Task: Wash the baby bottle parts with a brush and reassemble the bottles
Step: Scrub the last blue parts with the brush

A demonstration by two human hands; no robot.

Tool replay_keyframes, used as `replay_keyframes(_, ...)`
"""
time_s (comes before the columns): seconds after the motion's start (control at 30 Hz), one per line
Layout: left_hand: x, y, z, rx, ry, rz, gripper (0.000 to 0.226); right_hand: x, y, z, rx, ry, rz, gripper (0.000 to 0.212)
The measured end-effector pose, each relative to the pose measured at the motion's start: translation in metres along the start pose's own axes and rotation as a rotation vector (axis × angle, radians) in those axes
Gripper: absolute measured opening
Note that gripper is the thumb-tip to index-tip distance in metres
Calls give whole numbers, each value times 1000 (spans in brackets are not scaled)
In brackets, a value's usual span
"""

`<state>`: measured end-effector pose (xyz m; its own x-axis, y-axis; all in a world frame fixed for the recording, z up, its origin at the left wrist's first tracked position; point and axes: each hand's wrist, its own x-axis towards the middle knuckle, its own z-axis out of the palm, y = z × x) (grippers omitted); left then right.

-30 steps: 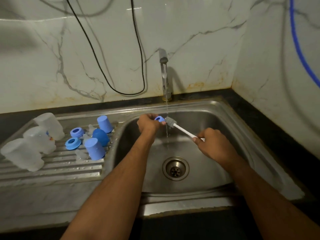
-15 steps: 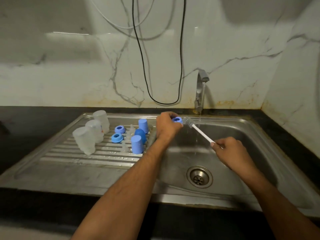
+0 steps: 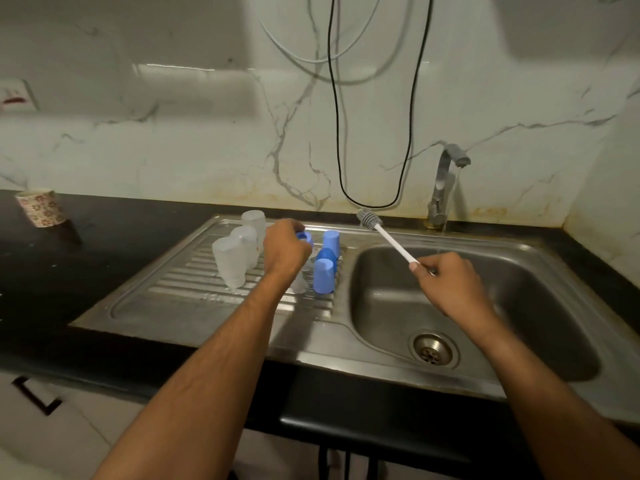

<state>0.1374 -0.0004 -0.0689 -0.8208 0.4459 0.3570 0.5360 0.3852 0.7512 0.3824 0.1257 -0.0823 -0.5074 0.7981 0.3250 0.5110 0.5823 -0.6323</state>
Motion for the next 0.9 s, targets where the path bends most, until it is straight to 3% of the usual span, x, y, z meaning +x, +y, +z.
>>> replay_keyframes(0.33,-8,-63,-12,230,-82,-127,31,-4,-11,14,-6,-27,-23,26)
replay_keyframes(0.9,-12,-71,-10,162,-100,-139,43,-5,-3,18,-30,-58,20,26)
